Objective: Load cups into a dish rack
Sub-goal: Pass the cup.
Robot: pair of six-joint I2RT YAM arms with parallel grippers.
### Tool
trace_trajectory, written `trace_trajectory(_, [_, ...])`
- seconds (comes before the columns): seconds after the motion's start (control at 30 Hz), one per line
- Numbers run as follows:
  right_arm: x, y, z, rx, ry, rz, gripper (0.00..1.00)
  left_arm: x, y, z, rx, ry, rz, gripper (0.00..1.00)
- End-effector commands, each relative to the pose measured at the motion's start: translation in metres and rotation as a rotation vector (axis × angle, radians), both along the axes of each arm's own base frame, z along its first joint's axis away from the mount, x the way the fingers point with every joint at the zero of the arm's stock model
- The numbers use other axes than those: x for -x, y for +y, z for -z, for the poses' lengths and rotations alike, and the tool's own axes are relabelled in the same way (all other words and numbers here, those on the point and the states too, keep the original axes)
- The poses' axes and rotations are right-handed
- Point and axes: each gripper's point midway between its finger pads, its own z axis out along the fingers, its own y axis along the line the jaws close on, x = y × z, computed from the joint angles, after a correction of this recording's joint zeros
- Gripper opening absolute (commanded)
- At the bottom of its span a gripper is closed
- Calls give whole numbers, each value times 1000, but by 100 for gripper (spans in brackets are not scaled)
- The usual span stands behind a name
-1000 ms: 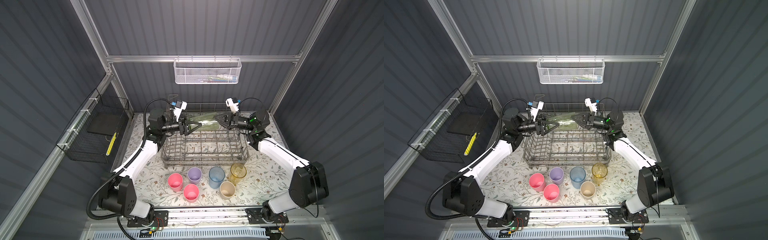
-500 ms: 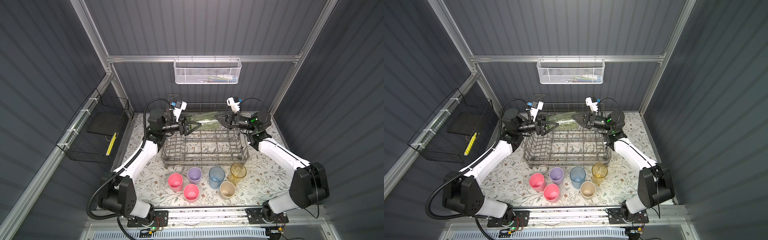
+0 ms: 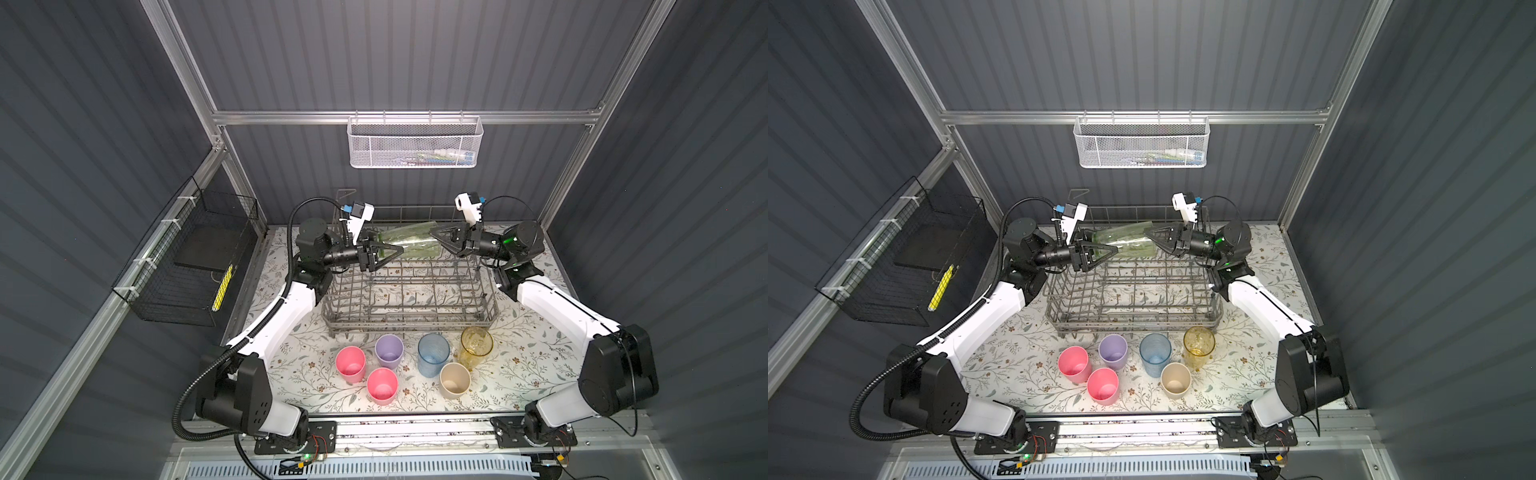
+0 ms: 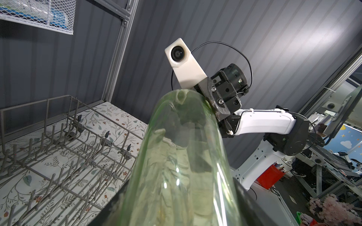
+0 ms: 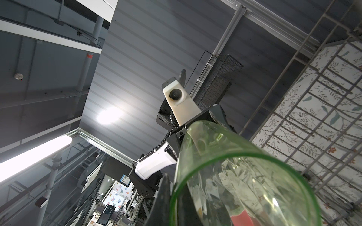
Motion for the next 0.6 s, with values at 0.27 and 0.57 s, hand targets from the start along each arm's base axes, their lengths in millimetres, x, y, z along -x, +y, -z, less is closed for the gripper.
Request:
trace_trajectory(0.27, [2,1,3,-2,-29,-41,0,12,2,-11,26,-34,19,46])
trace_trajectory(0.57, [-1,-11,1,-12,-29,-30,12,12,4,-11,27,-39,-9,39])
